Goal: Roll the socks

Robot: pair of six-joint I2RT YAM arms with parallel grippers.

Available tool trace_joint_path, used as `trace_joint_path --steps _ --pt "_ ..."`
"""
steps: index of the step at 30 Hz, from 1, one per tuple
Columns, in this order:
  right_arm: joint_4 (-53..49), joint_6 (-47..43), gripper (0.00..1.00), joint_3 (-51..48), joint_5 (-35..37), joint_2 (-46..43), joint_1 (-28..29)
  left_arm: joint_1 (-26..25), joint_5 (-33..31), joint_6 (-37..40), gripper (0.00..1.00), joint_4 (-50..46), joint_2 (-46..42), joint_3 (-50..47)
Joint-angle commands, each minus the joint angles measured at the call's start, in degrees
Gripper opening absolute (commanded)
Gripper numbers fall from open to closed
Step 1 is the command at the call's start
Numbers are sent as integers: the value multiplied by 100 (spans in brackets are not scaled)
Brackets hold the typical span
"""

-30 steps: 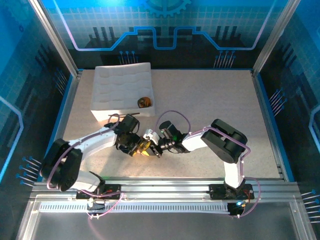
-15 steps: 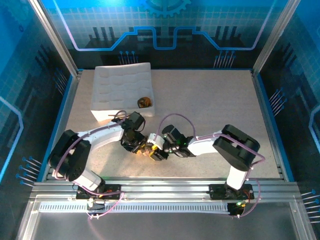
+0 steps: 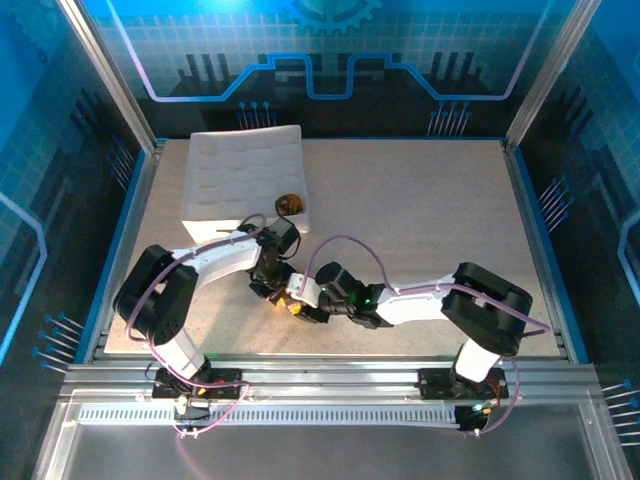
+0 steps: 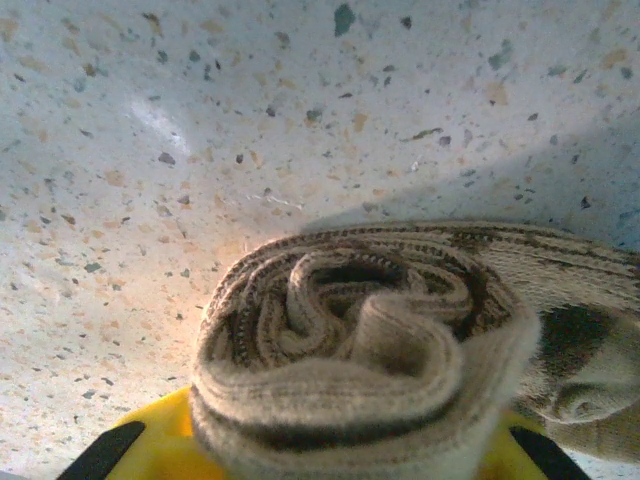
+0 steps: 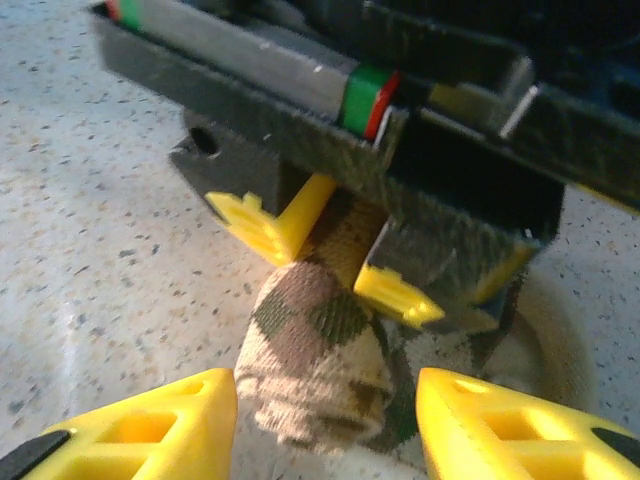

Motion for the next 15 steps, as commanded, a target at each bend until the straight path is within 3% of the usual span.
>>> trace_joint_path --steps 1,4,7,11,15 --pt "-17 233 49 226 189 241 28 -125 59 154 10 -413 468 -240" --pt "-154 280 44 377 98 390 20 -130 57 143 10 -413 457 -215" --pt "-342 392 32 454 103 554 -15 -122 55 139 10 -418 402 -200" --pt "-433 528 3 372 167 593 -67 -124 40 143 13 -466 267 -152" --pt "-733 736 0 273 -17 633 -229 -128 -25 108 28 -451 -79 -108"
